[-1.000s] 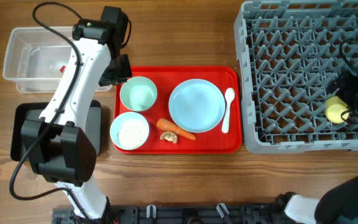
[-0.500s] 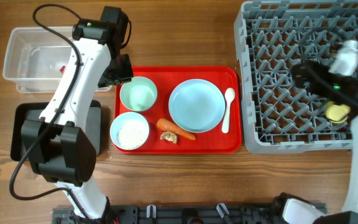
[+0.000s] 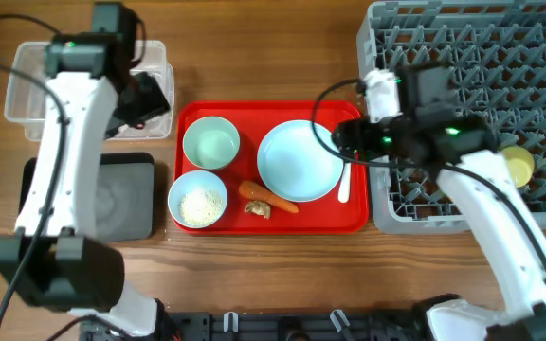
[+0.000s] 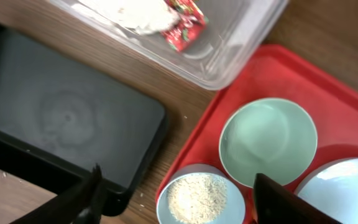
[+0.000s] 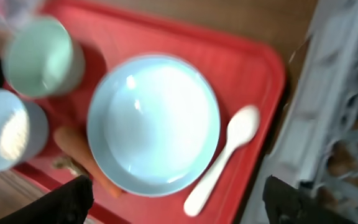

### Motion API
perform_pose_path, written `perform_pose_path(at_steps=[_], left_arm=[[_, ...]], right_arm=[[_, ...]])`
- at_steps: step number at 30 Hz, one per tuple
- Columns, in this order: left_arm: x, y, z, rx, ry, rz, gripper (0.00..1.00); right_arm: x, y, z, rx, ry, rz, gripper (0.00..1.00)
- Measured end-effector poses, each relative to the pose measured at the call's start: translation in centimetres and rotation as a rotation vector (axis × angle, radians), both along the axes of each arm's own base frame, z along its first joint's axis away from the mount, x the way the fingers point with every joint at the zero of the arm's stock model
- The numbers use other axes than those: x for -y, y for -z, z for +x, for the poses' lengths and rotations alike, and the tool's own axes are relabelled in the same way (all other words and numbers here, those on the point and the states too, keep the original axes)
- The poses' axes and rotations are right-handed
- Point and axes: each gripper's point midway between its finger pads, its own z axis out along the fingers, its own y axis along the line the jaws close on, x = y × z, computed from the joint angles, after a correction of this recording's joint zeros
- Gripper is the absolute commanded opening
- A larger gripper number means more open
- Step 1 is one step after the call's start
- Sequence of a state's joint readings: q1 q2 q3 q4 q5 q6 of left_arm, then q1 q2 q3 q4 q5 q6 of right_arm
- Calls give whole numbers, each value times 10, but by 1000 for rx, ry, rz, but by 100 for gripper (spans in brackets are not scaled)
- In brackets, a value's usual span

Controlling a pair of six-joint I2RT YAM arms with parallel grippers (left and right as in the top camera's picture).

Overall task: Sort waste into correct bins and load items into the dishwasher rack
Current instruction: 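Move right gripper to the light-blue plate and grip its rim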

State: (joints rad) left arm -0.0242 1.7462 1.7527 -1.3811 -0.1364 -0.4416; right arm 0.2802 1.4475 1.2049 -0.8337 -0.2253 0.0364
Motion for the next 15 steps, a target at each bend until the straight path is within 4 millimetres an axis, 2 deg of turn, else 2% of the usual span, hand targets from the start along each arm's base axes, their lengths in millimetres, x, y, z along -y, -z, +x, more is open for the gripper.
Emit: perform_pose_path(at_steps=[3, 6, 7, 10, 15], left_arm=[[-13, -7, -4, 17, -42, -5, 88], [-22, -6, -5, 15, -72, -9, 91], [-23, -6, -5, 15, -77, -9, 91], [-26, -6, -5, 15, -85, -9, 92], [-26, -6, -5, 16, -85, -9, 92]], right_arm=[[-6, 27, -1, -86, 26, -30, 84], [-9, 57, -3, -188, 77, -60, 84], [-6, 76, -5, -250, 124, -85, 81], [-2, 98, -6, -314, 177, -114, 80], [3, 121, -8, -377, 234, -150, 76]])
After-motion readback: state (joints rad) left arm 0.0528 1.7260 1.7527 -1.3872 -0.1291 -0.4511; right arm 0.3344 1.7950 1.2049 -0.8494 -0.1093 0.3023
